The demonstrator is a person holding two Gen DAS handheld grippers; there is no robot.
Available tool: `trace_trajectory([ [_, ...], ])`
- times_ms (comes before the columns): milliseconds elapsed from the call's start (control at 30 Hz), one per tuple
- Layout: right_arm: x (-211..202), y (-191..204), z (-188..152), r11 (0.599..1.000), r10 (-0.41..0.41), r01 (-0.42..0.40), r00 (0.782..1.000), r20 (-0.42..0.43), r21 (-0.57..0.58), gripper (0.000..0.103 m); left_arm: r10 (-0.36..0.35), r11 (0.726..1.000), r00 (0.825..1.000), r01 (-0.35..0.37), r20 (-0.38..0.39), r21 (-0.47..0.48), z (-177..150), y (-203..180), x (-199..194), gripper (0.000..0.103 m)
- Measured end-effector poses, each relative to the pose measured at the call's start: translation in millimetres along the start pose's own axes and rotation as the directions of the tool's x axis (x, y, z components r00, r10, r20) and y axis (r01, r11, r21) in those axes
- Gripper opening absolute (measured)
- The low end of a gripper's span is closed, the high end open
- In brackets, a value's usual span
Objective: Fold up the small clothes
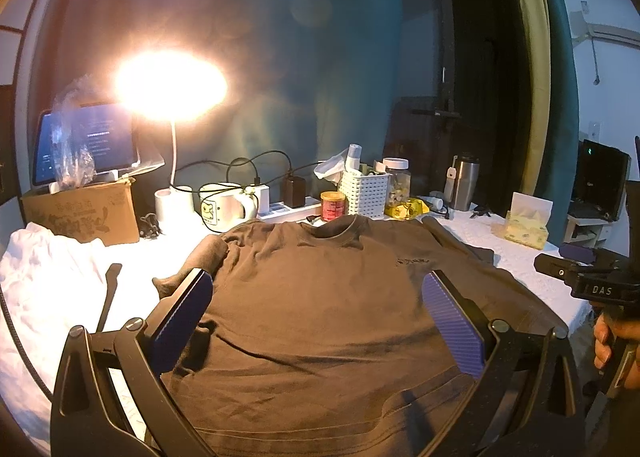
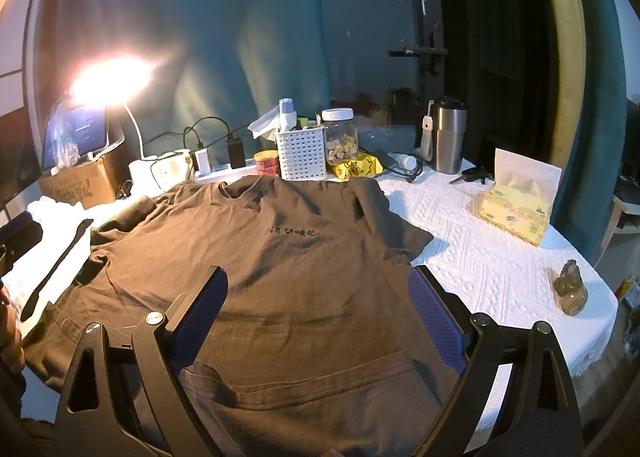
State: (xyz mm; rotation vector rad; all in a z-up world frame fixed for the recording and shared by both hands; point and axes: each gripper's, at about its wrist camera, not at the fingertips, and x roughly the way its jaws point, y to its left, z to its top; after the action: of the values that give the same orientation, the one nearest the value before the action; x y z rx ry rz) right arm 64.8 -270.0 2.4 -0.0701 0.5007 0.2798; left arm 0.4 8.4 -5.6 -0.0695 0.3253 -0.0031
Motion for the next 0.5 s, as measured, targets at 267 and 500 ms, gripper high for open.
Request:
trace_trajectory([
  [267,0.4,1.0,-0.1,1.0,-0.001,0.001,1.0,0.001,0.0,0.094,0.005,1.0,1.0,-0.005,-0.008,0.009,0.6,-1.1,0.2,0.103],
  [500,1.6,1.3,-0.2,1.0,-0.002,0.002,1.0,-0.002,0.0,0.094,0.013,1.0,1.0,-0.013,-0.002,0.022,0.7,-2.3,2.4,0.103],
])
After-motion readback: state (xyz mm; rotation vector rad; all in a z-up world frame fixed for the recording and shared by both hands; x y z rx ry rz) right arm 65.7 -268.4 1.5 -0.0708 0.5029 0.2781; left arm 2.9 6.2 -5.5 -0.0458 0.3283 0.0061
